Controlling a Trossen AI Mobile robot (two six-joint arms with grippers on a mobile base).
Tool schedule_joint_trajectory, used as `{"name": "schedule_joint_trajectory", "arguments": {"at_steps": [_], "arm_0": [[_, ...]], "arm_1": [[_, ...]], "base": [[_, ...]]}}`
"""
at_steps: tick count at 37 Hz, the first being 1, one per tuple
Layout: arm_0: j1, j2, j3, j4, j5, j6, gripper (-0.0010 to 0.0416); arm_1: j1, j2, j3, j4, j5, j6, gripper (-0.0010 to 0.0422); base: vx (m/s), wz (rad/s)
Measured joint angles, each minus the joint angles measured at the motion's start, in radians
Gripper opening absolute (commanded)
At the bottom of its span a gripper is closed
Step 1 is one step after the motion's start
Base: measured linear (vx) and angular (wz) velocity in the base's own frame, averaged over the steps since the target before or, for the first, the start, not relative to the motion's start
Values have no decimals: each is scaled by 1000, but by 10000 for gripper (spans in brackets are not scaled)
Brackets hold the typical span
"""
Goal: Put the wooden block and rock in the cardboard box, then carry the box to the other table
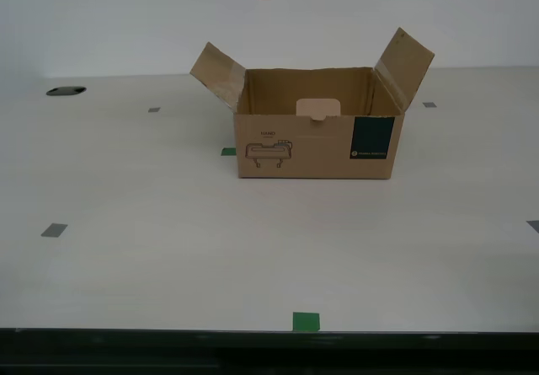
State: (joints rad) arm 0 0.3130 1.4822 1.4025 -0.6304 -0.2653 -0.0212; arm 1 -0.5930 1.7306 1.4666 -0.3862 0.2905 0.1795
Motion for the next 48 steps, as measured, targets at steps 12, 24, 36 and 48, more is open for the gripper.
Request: {"name": "schedule_joint_trajectory", "arguments": {"at_steps": [12,24,36,48], "arm_0": [[20,0,-163,152,-1,10,-1],[53,0,-340,383,-24,45,-1],[79,0,-482,560,-26,48,-1],[84,0,-593,686,-26,42,-1]], "arm_1": [[-4,0,-137,154,2,0,-1],[-5,0,-259,295,3,0,-1],[-13,0,-307,375,3,-1,-1],[-16,34,-307,406,22,-1,-1]], "base": [[0,0],[0,0],[0,0],[0,0]]}}
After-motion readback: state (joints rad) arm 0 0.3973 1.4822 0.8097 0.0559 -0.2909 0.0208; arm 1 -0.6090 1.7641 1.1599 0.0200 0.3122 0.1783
